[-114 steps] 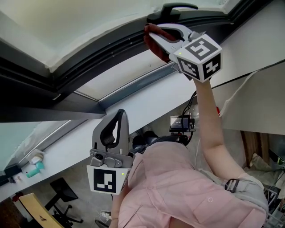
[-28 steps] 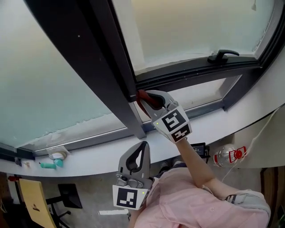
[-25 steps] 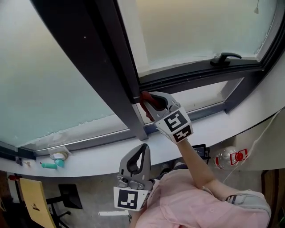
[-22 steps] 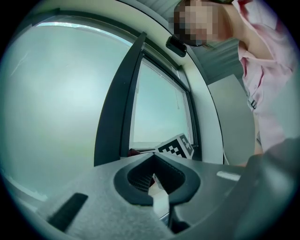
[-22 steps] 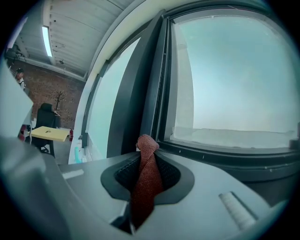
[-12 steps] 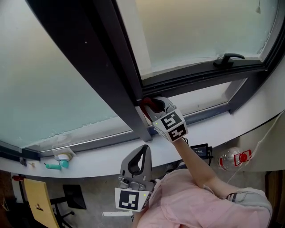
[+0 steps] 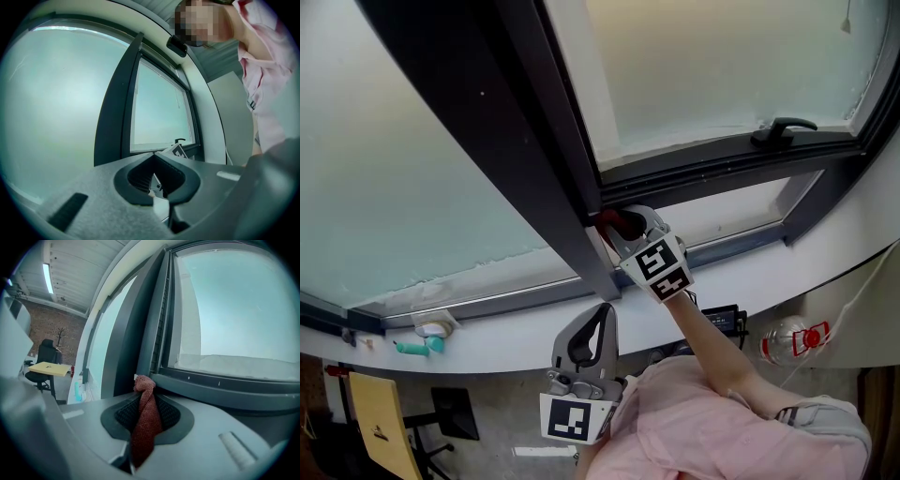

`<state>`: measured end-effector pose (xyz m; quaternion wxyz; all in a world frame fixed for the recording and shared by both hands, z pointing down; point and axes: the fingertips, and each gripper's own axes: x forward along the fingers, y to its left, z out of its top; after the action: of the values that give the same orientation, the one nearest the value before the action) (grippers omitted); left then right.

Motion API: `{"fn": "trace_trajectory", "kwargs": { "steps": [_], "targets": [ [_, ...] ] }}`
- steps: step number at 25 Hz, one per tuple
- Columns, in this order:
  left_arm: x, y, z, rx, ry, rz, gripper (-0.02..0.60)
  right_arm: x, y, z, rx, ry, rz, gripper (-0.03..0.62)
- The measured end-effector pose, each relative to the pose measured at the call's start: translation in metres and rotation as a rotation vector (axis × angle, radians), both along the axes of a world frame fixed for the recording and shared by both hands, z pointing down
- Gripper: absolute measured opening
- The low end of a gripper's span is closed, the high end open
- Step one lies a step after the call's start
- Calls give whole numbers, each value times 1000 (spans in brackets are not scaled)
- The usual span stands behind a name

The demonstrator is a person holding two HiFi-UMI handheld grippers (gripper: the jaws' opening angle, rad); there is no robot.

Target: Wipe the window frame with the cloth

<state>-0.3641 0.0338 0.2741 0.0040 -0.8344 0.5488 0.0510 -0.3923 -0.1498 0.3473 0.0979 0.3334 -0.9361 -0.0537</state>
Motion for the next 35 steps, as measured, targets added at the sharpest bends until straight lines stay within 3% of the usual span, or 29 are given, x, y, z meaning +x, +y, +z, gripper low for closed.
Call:
{"fn": "trace_trajectory", "kwargs": {
  "steps": [21, 35],
  "targets": [
    [19, -12, -1, 0, -1, 29, -3, 53, -16, 1, -8, -18, 69, 61],
    [13, -7, 5, -12, 6, 54, -3, 94, -27, 0, -22, -47, 199, 63]
  ]
}}
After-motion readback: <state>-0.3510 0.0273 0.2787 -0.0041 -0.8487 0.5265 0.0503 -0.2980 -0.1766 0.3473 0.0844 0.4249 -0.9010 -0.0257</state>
